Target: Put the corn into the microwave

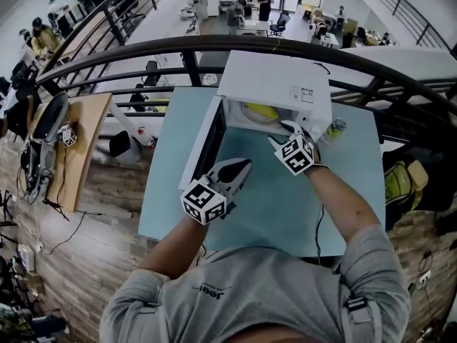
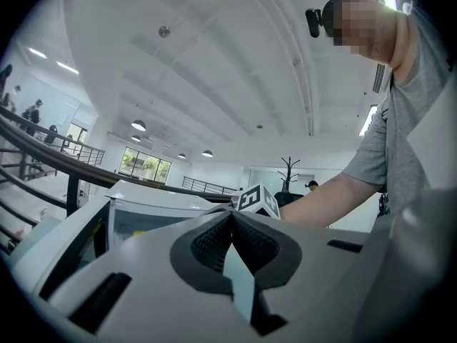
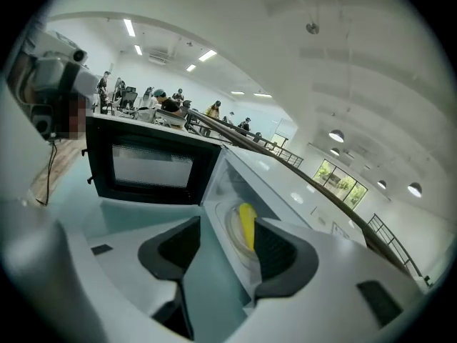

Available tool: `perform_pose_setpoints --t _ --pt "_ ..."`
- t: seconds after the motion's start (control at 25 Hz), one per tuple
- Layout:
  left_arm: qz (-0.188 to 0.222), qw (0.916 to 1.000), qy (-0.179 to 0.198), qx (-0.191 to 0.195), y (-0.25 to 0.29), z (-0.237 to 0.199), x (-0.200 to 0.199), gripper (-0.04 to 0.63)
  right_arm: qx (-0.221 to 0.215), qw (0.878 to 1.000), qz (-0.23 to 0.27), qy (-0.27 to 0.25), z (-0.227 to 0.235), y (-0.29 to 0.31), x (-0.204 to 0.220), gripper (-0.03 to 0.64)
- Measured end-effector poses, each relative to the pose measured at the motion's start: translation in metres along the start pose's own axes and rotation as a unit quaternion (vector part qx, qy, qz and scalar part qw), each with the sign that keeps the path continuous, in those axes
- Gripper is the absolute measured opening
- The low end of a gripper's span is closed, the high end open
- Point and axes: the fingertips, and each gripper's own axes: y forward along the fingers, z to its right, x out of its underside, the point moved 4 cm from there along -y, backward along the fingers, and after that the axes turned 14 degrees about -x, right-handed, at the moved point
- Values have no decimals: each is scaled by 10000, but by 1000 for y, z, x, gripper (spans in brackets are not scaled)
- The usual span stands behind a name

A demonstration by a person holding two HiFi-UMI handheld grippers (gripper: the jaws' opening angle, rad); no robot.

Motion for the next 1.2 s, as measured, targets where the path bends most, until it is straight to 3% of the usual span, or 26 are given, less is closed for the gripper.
perform_pose_setpoints --t 0.44,0.64,1.0,1.2 --pt "192 9997 141 -65 -29 9 -44 18 -74 9972 639 388 -23 -66 -14 192" --pt "291 9993 216 -59 -42 1 -64 18 -73 9929 884 798 -31 -96 -13 151" --pt "165 9987 266 407 -69 -5 -69 18 274 9694 1592 1849 -70 -149 12 42" --pt "4 9985 280 472 -74 -1 -66 18 270 9599 1909 2036 -87 -174 13 20"
